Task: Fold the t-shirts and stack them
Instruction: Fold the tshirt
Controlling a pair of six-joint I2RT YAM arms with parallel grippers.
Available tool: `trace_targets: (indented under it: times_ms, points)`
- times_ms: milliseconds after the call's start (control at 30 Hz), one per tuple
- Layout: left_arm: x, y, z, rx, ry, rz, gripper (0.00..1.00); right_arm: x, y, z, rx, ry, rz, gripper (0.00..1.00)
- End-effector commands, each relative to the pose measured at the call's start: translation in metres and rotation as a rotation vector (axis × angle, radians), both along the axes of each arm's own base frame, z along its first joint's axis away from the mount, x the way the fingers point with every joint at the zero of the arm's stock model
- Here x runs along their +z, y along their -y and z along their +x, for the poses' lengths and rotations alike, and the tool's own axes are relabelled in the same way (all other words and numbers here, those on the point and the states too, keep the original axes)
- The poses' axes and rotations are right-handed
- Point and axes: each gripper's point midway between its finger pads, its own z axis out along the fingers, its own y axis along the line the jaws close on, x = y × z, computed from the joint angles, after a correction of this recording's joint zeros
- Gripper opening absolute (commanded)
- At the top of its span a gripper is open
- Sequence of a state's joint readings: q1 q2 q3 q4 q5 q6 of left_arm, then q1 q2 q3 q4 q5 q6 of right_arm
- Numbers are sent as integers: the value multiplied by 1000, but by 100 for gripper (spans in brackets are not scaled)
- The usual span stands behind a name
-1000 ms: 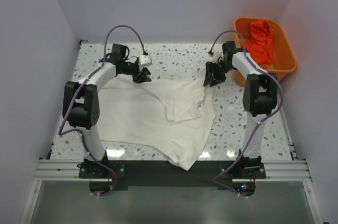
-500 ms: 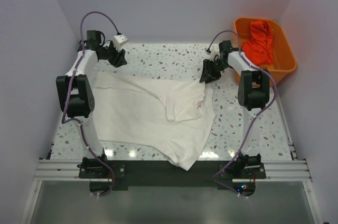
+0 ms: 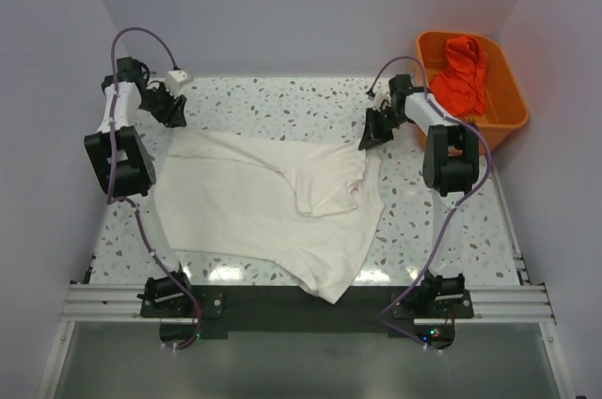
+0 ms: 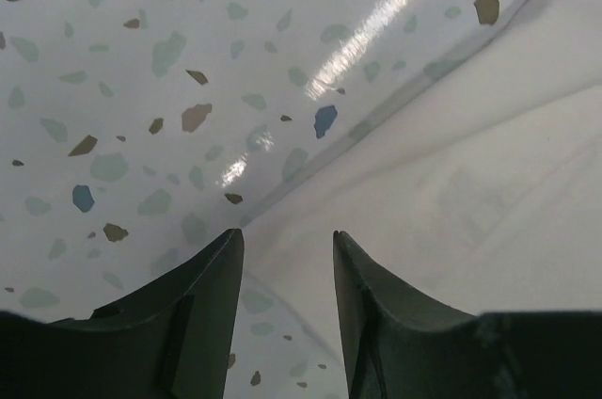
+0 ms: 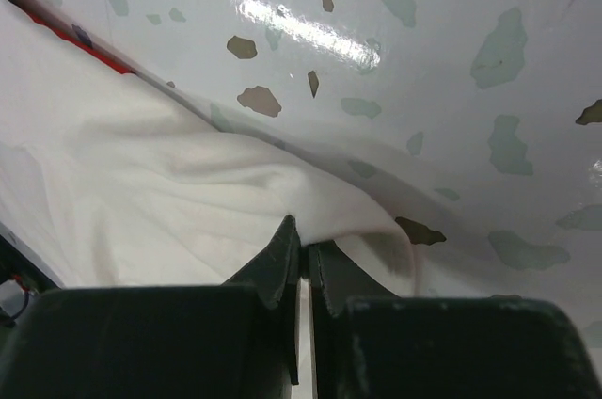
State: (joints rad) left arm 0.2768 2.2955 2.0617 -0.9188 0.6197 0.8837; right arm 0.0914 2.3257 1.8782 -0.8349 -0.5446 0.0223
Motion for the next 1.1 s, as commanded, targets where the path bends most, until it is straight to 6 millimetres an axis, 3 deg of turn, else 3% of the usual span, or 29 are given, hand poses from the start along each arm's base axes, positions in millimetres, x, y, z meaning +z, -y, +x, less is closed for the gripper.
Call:
trace_targets:
  times_ms: [0,167,433,767,867,1000,1067]
  points:
    - [8,-4,-34,-91,-48,-9,47,26,8,14,-2,98,-31,0]
    - [-3,-6,-72,-223,-96,9,45,25,8,13,-2,84,-32,0]
    - [-26,-16,-101,-425,-130,110,46,23,9,10,-4,69,-38,0]
    - [-43,-31,-88,-507,-66,228,45,19,12,7,17,72,-51,0]
    - [-45,-37,-83,-502,-53,255,37,18,12,7,17,71,-56,0]
    - [-40,-42,-73,-487,-11,294,17,17,13,6,20,71,-61,0]
    - [-39,-44,-70,-489,13,316,14,17,13,7,17,72,-62,0]
